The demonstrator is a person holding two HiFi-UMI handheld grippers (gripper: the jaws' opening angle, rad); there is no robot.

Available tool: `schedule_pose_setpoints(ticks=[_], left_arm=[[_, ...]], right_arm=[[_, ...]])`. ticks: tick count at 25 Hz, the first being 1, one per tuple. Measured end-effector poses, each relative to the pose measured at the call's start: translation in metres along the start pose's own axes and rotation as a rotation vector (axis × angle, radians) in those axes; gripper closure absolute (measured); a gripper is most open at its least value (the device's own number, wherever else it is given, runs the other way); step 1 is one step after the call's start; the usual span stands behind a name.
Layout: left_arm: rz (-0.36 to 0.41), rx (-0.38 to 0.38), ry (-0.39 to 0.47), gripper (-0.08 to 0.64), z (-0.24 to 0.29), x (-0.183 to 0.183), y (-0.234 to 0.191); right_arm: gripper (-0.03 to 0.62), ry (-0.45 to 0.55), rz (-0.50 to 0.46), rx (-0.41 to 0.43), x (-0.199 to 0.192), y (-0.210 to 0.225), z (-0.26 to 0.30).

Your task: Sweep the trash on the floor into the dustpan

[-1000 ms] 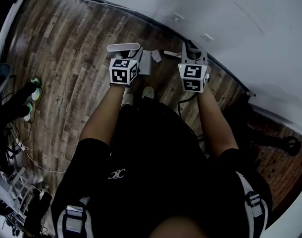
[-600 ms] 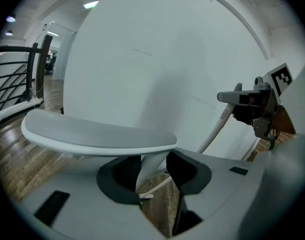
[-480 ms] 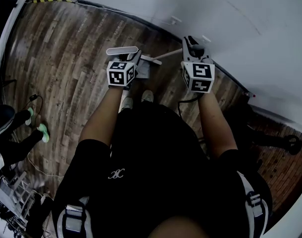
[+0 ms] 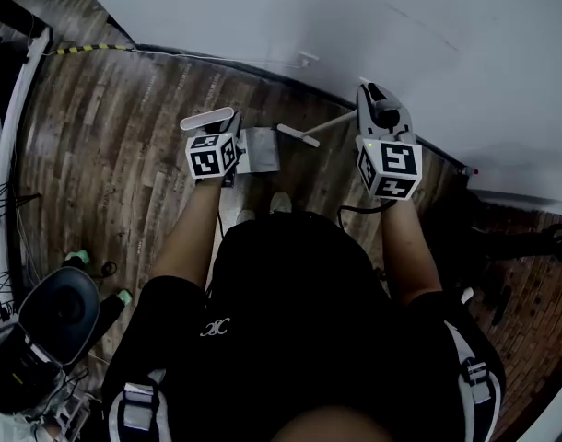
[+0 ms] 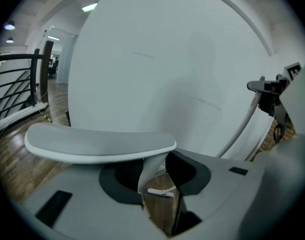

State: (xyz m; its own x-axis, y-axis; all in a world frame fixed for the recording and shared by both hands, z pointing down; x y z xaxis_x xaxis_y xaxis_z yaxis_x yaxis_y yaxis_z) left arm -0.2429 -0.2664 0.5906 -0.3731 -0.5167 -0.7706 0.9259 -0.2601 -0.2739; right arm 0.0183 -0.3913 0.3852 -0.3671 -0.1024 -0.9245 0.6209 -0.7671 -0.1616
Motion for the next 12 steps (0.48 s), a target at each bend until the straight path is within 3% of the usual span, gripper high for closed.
schedule_pose_setpoints(ticks=[6, 12], left_arm=[[0.038, 0.009, 0.015, 0.420, -0.025, 0.051, 0.019], [0.242, -0.022, 0.146, 0.440, -0.069, 0.117, 0.062]], right_arm=[[0.532, 0.007, 0.041, -0.105, -0.014, 0.033, -0.038], [0.534, 0.066, 0.116, -0.210, -0.013, 0.058, -0.076]])
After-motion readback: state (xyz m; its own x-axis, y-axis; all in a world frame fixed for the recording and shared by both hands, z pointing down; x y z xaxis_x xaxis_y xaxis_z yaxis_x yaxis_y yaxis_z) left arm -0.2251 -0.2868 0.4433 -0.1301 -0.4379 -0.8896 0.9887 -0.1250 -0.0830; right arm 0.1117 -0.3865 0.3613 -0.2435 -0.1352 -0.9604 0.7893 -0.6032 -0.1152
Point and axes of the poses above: the fingertips, and each gripper's own axes: z forward along the fingers, y to its right, x out of its top, the point moved 6 cm from there along -z, backward along the fingers, and after that the axes turned 5 degrees about x, right-handed, at the moved point
